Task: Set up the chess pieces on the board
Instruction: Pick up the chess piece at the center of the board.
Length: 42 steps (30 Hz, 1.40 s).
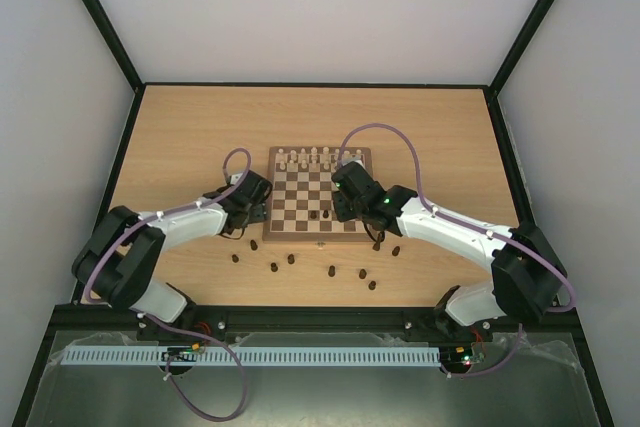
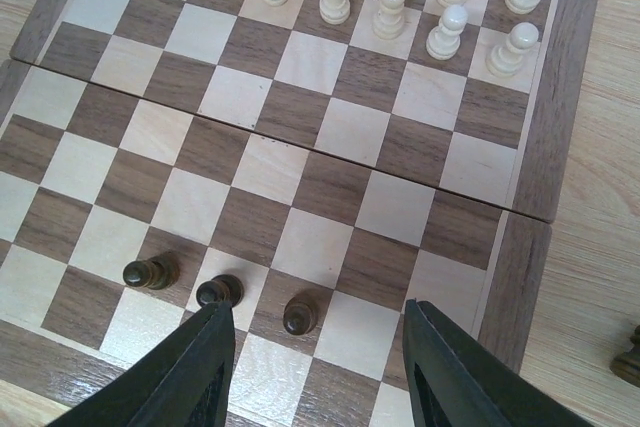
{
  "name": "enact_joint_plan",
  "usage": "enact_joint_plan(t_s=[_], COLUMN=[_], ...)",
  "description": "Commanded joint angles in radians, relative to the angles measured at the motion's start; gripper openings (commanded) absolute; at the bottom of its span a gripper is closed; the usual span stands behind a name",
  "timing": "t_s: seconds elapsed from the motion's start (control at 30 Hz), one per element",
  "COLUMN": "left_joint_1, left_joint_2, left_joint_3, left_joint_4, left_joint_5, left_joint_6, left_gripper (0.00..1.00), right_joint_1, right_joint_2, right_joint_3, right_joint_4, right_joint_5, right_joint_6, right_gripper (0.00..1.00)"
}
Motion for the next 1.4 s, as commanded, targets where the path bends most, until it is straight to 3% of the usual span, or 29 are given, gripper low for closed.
enact_joint_plan(t_s=[0.0, 0.4, 0.8, 1.37], left_joint_1=[0.014, 0.039, 0.054, 0.057], left_joint_2=[0.027, 0.044, 0.056, 0.048], left_joint_3=[-0.003, -0.002, -0.001, 0.003], left_joint_4=[0.034, 0.054, 0.065, 0.057], left_joint_5=[0.002, 0.020, 0.023, 0.017], left_joint_6=[-0.009, 0.007, 0.012, 0.010], left_gripper=[0.70, 0.45, 0.31, 0.02], right_joint_1=[0.004, 0.003, 0.004, 0.003], right_joint_2=[-0.013, -0.011, -0.003, 0.008], right_joint_3=[-0.014, -0.013, -0.015, -0.015], right_joint_4=[-0.018, -0.017, -0.011, -0.008], right_joint_5=[-0.007, -0.018, -0.027, -0.026], right_joint_6=[0.010, 0.008, 0.007, 0.005], right_gripper=[0.47, 0.46, 0.46, 0.46])
